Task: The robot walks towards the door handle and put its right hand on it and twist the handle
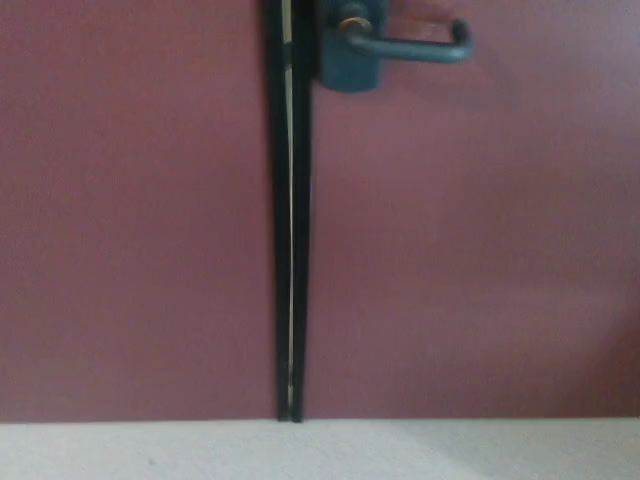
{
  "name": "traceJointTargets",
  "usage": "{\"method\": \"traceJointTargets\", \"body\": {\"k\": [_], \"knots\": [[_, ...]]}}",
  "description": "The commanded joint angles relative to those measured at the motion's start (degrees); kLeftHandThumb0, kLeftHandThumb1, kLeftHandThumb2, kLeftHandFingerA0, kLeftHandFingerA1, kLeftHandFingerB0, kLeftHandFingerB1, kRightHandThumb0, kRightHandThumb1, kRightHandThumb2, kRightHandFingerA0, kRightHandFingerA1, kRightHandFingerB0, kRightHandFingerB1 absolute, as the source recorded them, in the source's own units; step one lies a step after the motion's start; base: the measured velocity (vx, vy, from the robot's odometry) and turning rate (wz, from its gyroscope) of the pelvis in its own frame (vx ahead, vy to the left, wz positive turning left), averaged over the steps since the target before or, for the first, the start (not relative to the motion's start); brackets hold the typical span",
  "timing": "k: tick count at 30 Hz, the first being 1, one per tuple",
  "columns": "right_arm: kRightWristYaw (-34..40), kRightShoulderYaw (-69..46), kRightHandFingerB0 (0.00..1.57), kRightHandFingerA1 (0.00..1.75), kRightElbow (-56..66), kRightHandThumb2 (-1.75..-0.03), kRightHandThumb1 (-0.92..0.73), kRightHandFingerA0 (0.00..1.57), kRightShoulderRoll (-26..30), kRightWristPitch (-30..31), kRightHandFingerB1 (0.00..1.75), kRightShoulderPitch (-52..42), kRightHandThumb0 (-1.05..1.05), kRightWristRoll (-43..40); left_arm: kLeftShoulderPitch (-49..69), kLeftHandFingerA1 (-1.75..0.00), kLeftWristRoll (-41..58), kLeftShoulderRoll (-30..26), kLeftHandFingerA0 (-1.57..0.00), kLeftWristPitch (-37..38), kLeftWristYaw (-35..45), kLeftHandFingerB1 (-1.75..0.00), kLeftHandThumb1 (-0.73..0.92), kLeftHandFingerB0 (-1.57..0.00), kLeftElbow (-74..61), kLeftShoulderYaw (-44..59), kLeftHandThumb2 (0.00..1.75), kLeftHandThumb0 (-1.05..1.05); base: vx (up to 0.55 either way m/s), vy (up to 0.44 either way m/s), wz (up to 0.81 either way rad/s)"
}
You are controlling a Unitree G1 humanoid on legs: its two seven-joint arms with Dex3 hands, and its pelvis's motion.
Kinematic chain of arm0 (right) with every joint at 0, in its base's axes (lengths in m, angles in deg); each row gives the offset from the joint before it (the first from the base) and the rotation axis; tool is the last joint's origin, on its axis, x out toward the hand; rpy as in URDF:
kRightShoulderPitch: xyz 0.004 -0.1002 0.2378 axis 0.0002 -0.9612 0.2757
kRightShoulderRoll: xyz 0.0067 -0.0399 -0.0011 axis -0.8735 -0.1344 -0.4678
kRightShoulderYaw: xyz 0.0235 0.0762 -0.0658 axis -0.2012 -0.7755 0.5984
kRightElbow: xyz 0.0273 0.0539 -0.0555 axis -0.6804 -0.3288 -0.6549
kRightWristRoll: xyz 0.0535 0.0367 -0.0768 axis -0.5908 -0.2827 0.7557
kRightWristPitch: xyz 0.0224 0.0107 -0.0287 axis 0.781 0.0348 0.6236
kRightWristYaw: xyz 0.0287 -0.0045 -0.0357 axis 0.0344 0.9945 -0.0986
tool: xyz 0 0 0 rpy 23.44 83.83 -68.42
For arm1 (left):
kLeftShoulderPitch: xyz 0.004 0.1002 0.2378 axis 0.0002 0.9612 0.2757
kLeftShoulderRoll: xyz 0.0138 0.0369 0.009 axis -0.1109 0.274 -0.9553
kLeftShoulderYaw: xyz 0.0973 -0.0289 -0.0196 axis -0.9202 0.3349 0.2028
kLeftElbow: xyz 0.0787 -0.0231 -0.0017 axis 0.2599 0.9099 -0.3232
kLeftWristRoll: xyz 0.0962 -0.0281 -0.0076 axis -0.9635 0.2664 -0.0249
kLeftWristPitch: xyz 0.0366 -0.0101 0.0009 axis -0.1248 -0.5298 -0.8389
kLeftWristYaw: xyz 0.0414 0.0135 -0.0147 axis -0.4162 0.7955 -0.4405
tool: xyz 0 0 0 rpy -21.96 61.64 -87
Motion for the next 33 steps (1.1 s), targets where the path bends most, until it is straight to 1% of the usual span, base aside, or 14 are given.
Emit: {"method": "traceJointTargets", "body": {"k": [1,6,11,20,25,26,33], "knots": [[0.25,0.40,0.64,0.49,0.12,-0.57,-0.59,0.79,0.00,0.70,0.43,-0.03,-0.23,0.40,-0.28,-0.46,-0.47,0.26,-0.55,0.49,-0.09,-0.39,0.65,-0.42,0.19,0.03,0.58,-0.10,0.07,0.047,0.09],[-0.26,0.68,0.64,0.49,0.00,-0.57,-0.59,0.78,0.13,0.78,0.43,0.08,-0.22,0.45,-0.31,-0.46,-0.42,0.24,-0.55,0.59,0.41,-0.39,0.66,-0.41,0.16,0.05,0.59,-0.09,0.07,-0.022,0.03],[-0.06,1.02,0.64,0.48,-0.16,-0.57,-0.58,0.77,0.05,1.20,0.43,0.38,-0.22,0.72,-0.11,-0.46,-0.87,-0.09,-0.55,0.76,0.42,-0.39,0.67,-0.41,-0.33,-0.47,0.59,-0.10,0.13,-0.150,0.05],[-0.95,1.39,0.64,0.48,-0.26,-0.57,-0.58,0.76,0.17,1.00,0.43,0.61,-0.22,0.70,-0.08,-0.46,-1.01,-0.13,-0.55,0.79,-0.39,-0.39,0.67,-0.42,-0.35,-0.81,0.59,-0.10,0.05,0.038,0.01],[-0.69,1.26,0.65,0.48,0.03,-0.57,-0.58,0.76,-0.05,0.47,0.44,0.90,-0.23,0.52,-0.56,-0.46,-1.42,-0.35,-0.56,0.83,-0.40,-0.40,0.67,-0.43,-0.86,-1.51,0.59,-0.10,0.09,0.177,-0.03],[-0.62,1.24,0.65,0.48,0.03,-0.57,-0.58,0.76,-0.05,0.38,0.44,0.84,-0.23,0.52,-0.66,-0.46,-1.42,-0.34,-0.56,0.73,-0.38,-0.40,0.67,-0.43,-0.79,-1.56,0.59,-0.10,0.19,0.035,0.73],[-0.69,1.39,0.64,0.48,0.07,-0.57,-0.58,0.76,0.10,-0.01,0.44,0.55,-0.23,0.70,-1.31,-0.46,-1.31,-0.36,-0.55,0.28,-0.18,-0.40,0.67,-0.43,-0.64,-1.67,0.59,-0.10,0.13,0.068,-0.01]]}}
